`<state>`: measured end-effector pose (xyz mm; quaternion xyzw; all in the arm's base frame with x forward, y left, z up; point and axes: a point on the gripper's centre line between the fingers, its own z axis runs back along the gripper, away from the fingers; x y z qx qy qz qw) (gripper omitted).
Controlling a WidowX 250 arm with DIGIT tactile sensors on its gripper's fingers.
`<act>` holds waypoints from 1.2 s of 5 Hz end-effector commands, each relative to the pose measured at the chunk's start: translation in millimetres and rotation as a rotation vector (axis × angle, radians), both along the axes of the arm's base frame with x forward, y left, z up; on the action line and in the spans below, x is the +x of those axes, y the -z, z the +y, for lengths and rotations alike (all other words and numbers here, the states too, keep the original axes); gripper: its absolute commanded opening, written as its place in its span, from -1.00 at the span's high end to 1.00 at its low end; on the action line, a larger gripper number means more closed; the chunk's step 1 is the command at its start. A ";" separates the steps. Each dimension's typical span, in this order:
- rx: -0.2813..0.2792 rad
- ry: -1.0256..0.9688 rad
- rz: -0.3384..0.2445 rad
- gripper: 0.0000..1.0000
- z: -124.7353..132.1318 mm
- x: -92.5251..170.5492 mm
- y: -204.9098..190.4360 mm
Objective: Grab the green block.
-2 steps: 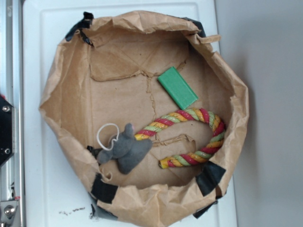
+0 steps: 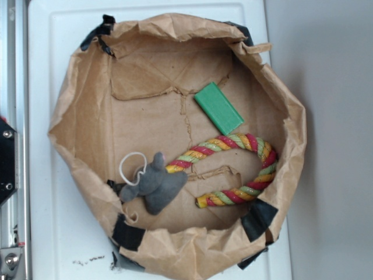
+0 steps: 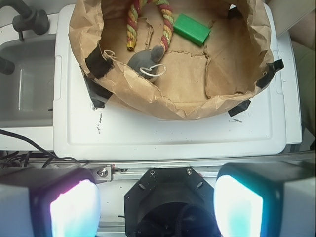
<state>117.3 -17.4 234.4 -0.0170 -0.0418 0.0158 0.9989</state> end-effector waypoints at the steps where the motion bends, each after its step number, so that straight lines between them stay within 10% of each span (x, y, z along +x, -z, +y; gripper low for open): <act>1: -0.047 0.157 -0.013 -1.00 -30.8 97.7 10.9; 2: -0.102 0.313 -0.024 -1.00 -18.9 136.7 14.3; 6: -0.165 0.417 -0.025 -1.00 6.2 151.4 54.5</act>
